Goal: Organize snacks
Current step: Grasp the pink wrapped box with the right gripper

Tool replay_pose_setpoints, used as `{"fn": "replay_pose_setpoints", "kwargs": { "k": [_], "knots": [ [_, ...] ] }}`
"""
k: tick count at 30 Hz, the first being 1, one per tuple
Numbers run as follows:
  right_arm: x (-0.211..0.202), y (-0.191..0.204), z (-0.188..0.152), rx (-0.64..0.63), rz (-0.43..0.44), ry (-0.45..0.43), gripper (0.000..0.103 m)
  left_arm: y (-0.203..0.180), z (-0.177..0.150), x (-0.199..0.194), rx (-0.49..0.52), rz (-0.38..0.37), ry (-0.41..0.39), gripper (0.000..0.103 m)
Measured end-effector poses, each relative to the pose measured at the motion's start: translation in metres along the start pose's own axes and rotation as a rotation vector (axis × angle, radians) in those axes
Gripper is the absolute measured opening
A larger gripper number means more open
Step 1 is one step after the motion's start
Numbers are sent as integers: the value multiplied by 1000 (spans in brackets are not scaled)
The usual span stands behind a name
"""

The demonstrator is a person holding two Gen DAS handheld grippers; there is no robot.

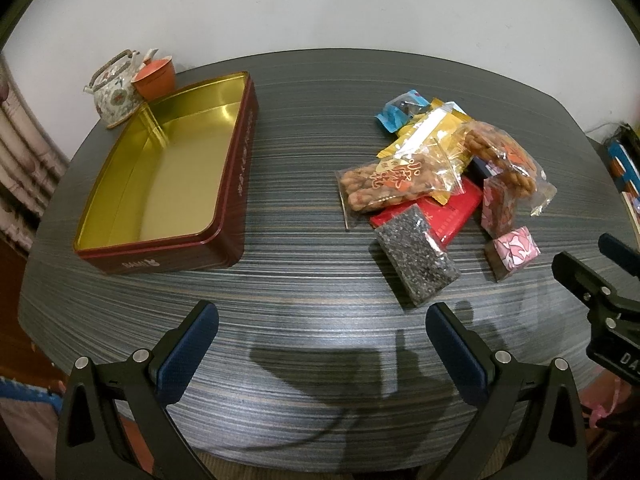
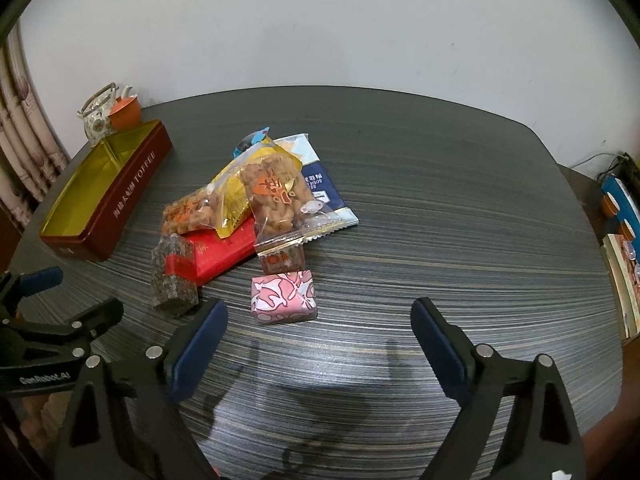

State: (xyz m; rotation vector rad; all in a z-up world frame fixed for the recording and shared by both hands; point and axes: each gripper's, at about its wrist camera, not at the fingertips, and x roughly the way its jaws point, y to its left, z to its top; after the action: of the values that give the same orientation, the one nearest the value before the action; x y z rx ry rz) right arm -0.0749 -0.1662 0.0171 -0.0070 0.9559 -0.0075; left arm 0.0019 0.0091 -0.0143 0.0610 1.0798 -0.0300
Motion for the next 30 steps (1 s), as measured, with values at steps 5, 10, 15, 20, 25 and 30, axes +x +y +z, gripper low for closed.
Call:
{"fn": "replay_pose_setpoints", "kwargs": {
  "k": [5,10,15,20,25,30],
  "knots": [
    [8,-1,-2,-2,1,16,84,3,1,4,-3,-8,6,103],
    [20,6,-4,-19,24,26,83,6,3,7,-7,-17,9,103],
    [34,12,-4,-41,37,40,81,8,4,9,-8,-23,11,103],
    [50,13,-1,-53,33,61,78,10,6,12,-14,-23,17,103],
    [60,15,2,-56,48,73,66,8,7,17,-10,-23,27,103],
    [65,17,2,-47,82,87,55,6,8,21,-6,-21,35,103]
  ]
}}
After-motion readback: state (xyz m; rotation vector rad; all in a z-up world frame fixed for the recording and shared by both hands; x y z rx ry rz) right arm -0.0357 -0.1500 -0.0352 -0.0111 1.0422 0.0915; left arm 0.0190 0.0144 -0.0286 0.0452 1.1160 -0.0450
